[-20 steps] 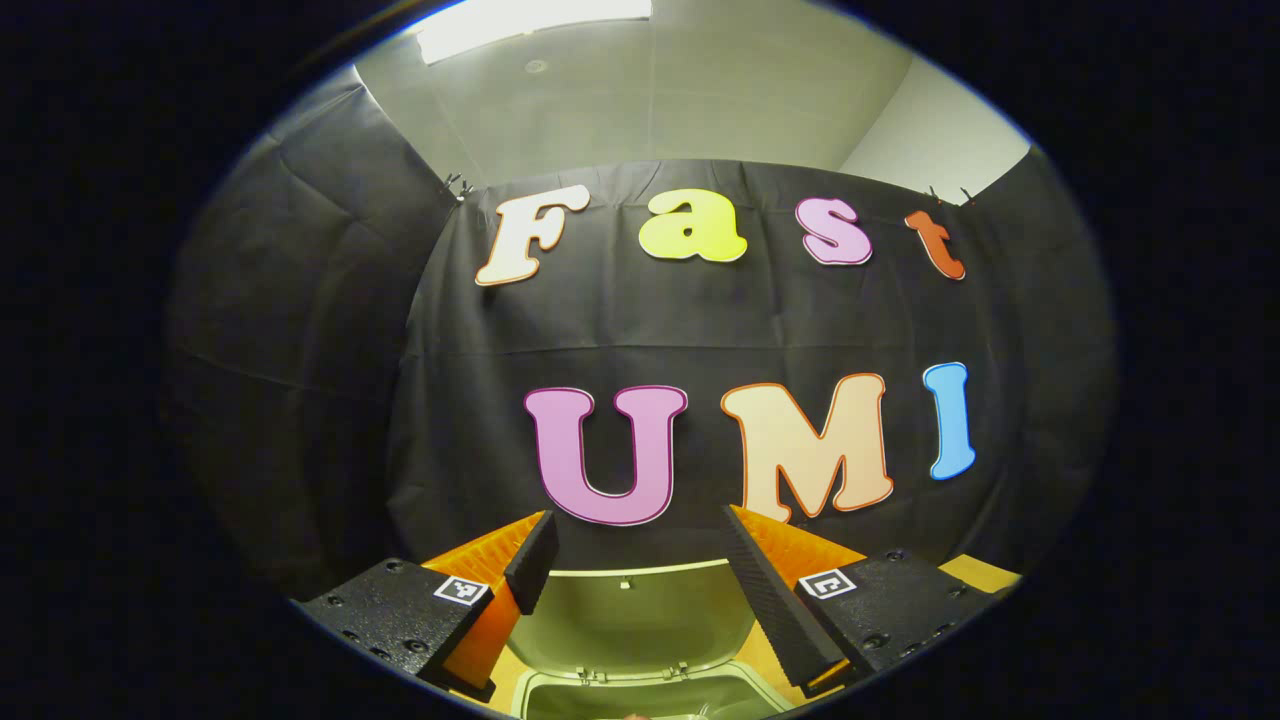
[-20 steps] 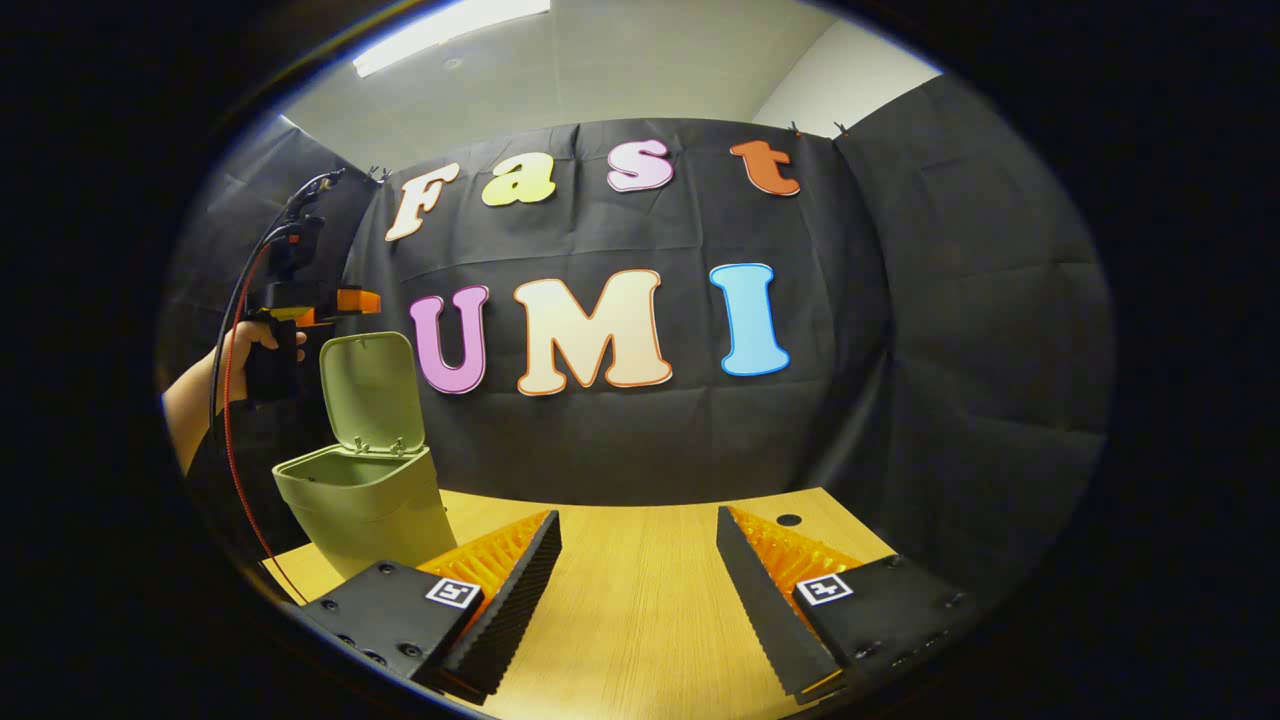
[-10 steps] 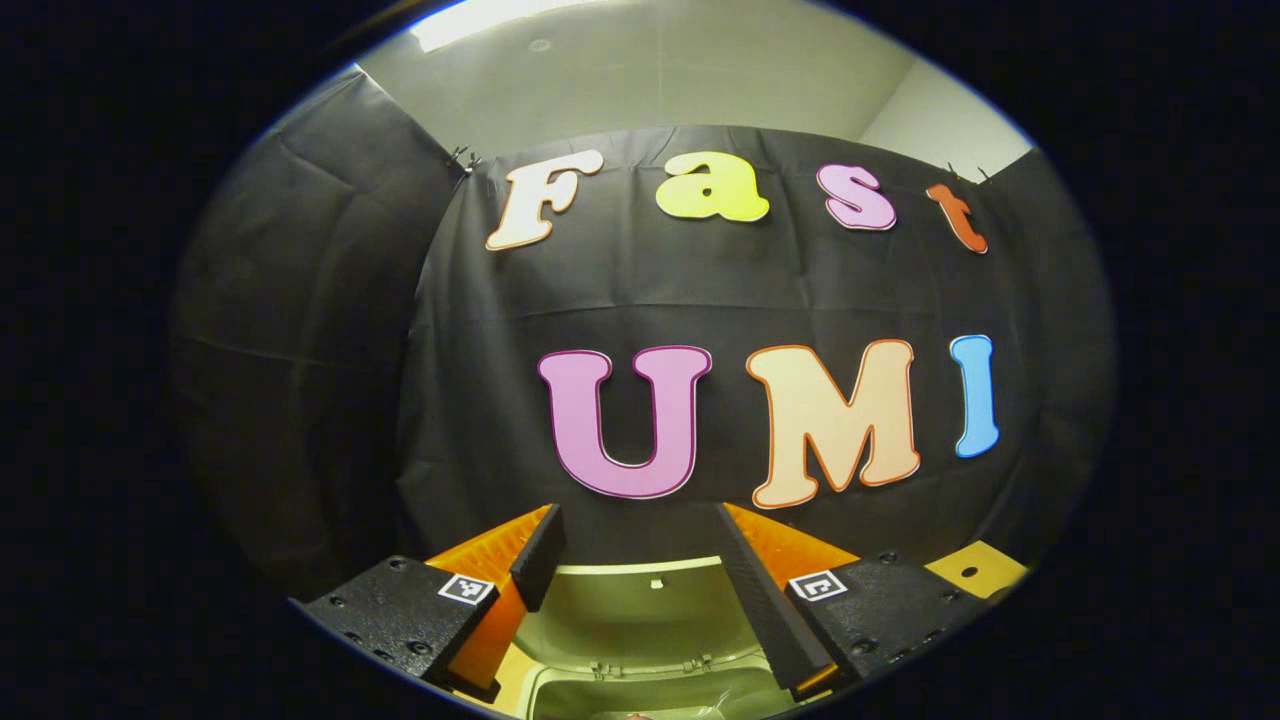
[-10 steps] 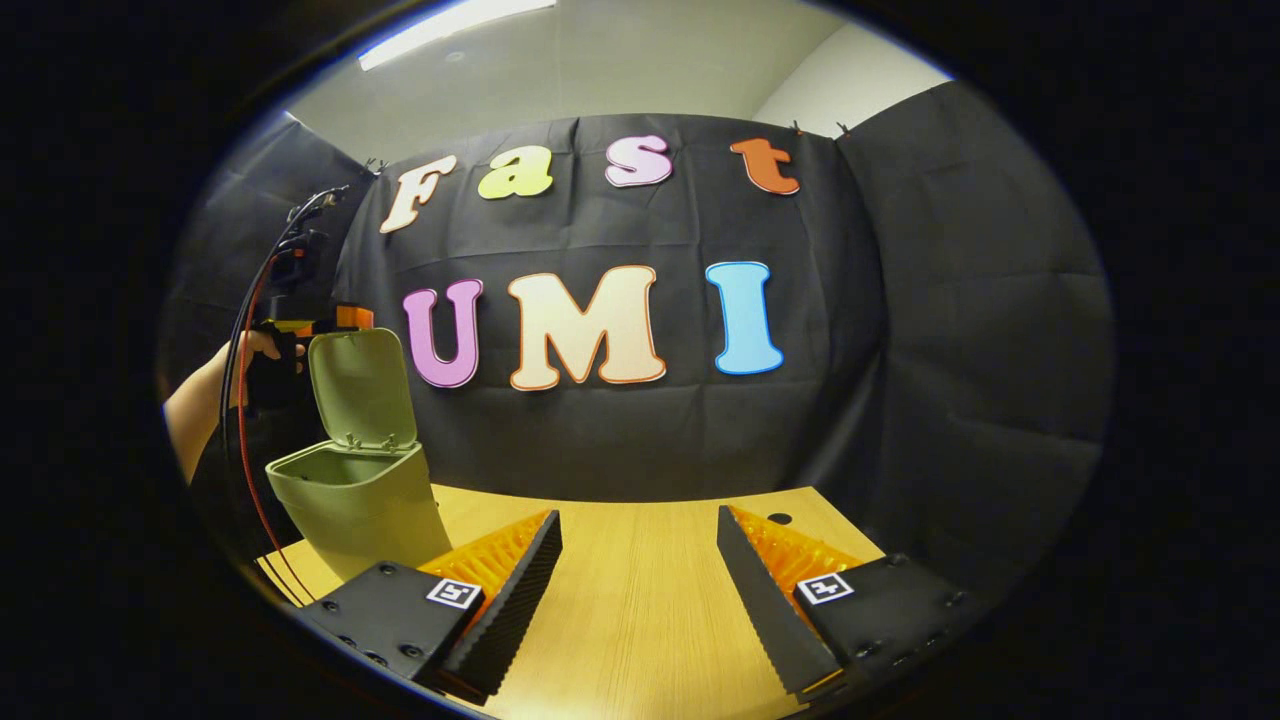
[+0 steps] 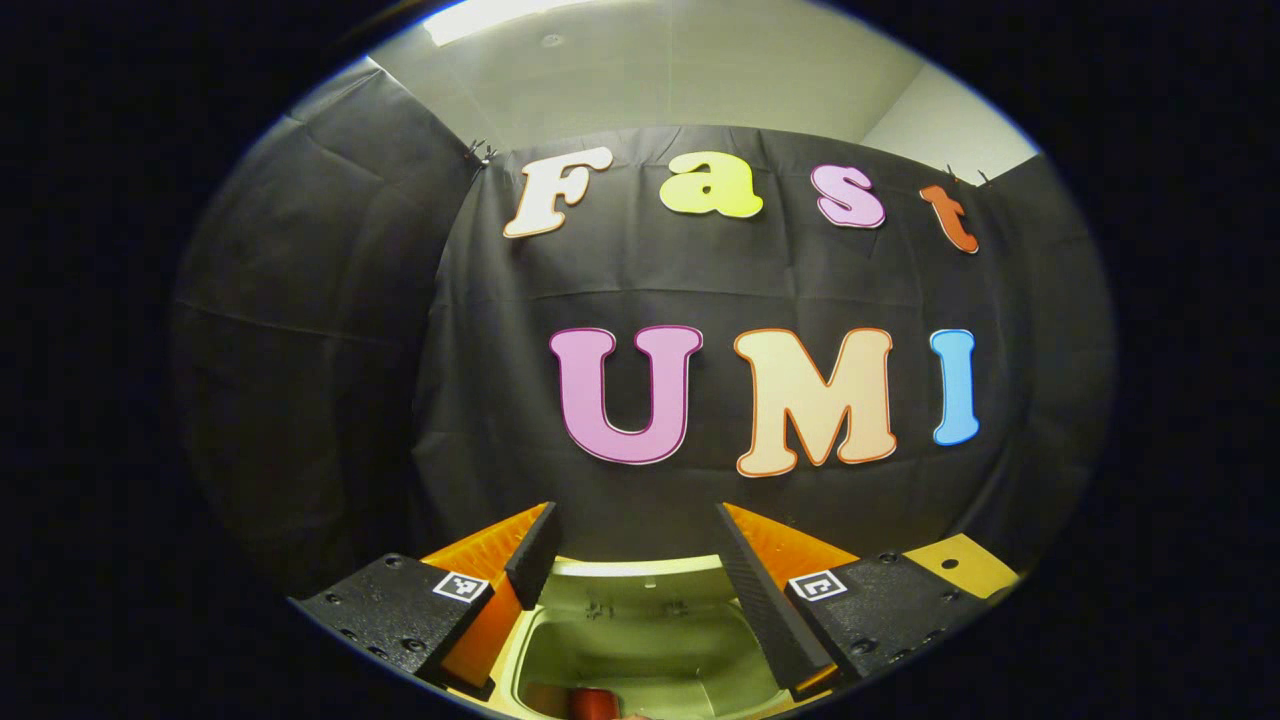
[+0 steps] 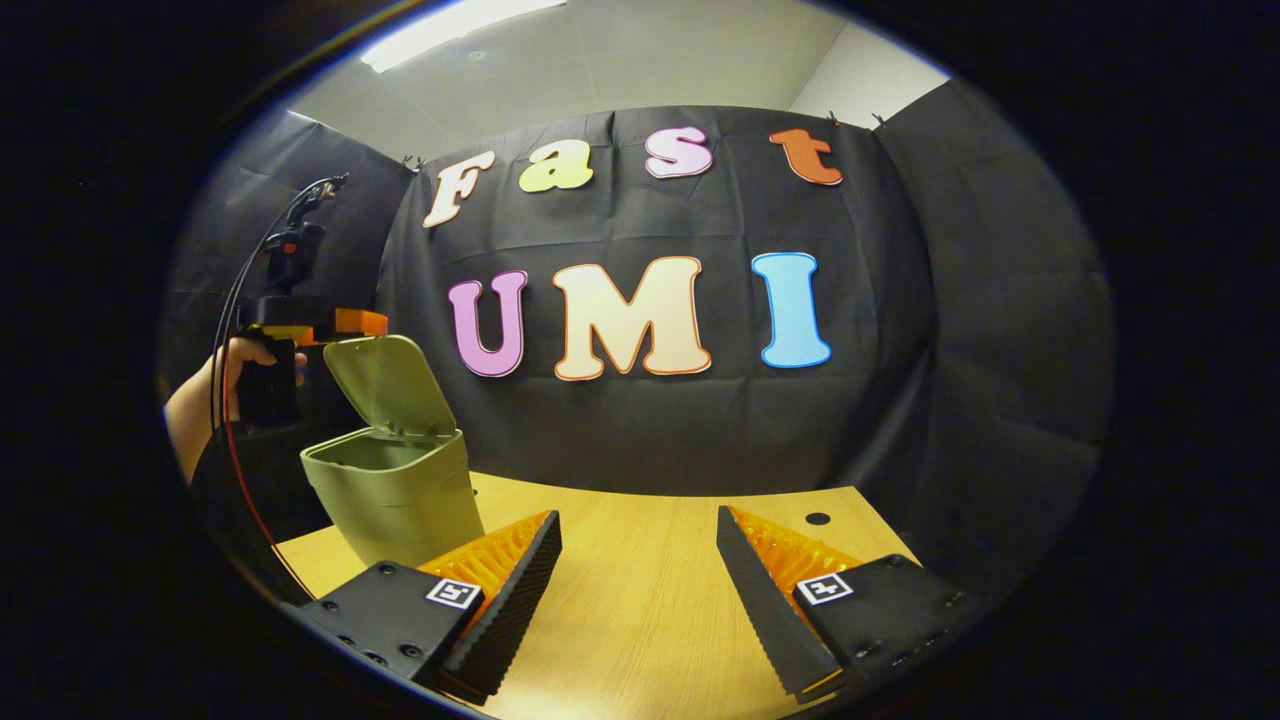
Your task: Press the lid of the desktop garbage bin to open it, pick up the crumpled paper on the desktop and throw it into the bin, then pick up the pop can on the desktop and drop it into the bin, and finally close the garbage bin lid.
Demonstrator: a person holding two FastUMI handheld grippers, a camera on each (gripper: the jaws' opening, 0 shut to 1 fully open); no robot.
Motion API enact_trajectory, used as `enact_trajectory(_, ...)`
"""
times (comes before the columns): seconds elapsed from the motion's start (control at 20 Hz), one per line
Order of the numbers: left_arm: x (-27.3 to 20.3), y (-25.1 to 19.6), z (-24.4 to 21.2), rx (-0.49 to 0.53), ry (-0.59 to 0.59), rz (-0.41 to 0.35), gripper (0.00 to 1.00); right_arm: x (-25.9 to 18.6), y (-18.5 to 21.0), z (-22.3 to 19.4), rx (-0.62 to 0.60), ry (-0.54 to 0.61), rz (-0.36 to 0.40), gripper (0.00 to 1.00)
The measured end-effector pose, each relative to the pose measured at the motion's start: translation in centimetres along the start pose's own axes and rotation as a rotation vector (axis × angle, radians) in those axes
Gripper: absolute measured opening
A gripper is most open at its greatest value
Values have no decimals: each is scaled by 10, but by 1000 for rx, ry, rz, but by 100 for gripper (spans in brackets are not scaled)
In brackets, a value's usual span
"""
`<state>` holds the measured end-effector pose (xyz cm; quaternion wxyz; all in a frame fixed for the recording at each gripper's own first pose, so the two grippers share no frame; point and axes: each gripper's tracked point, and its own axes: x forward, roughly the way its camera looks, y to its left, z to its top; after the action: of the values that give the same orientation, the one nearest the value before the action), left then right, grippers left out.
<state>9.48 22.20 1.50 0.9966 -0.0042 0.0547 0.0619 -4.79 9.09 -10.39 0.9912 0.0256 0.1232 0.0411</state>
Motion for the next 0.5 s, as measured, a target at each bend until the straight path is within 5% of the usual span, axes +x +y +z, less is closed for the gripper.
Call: enact_trajectory(0.5, -46, -4, -62, 0, 83, 49, 92, 7, 2, -8, -18, 34, 106, 98)
